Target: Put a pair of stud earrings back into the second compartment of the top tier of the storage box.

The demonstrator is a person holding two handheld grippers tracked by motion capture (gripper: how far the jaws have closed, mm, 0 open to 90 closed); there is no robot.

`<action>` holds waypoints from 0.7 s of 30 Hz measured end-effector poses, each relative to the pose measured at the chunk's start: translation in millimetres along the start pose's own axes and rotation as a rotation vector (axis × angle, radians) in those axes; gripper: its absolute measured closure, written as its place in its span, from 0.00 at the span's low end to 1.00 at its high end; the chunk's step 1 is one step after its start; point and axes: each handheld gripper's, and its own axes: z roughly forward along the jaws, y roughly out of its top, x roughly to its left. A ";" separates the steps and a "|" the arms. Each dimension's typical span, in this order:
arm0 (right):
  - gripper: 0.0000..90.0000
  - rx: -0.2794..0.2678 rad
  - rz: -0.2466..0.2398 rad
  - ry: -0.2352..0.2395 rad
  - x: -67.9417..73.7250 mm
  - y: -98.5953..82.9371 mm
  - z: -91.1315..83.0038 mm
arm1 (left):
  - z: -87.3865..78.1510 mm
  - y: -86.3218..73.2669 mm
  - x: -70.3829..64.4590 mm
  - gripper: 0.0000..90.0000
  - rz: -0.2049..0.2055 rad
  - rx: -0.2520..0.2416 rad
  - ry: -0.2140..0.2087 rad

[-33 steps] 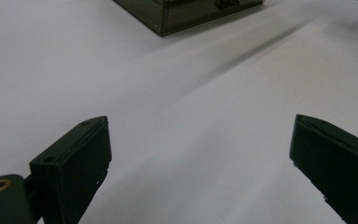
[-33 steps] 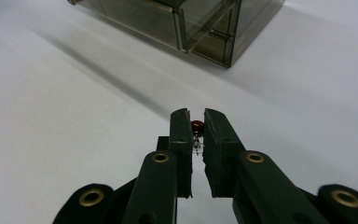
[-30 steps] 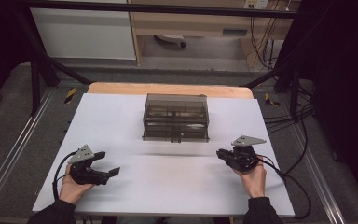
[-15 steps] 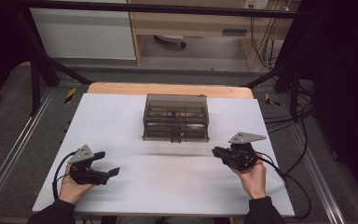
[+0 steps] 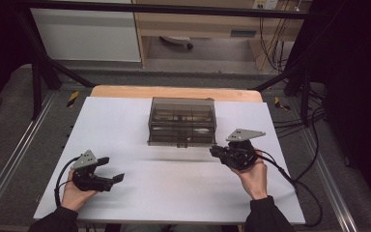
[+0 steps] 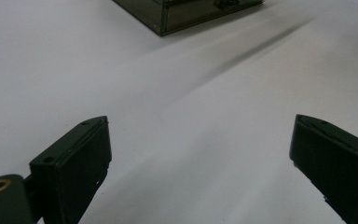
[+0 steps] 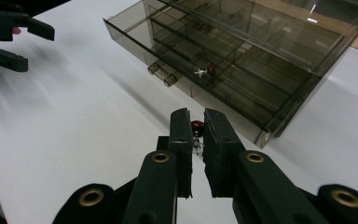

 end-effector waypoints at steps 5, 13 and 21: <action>0.91 0.000 -0.014 0.002 3.6 12.2 7.2 | -0.2 0.0 0.1 0.05 0.001 -0.001 0.001; 0.91 -0.002 -0.028 0.002 9.0 28.9 23.4 | 0.0 -0.1 0.2 0.05 0.001 0.001 -0.001; 0.91 -0.015 -0.025 -0.006 8.9 43.7 41.8 | 0.2 -0.3 0.4 0.05 0.002 0.002 -0.001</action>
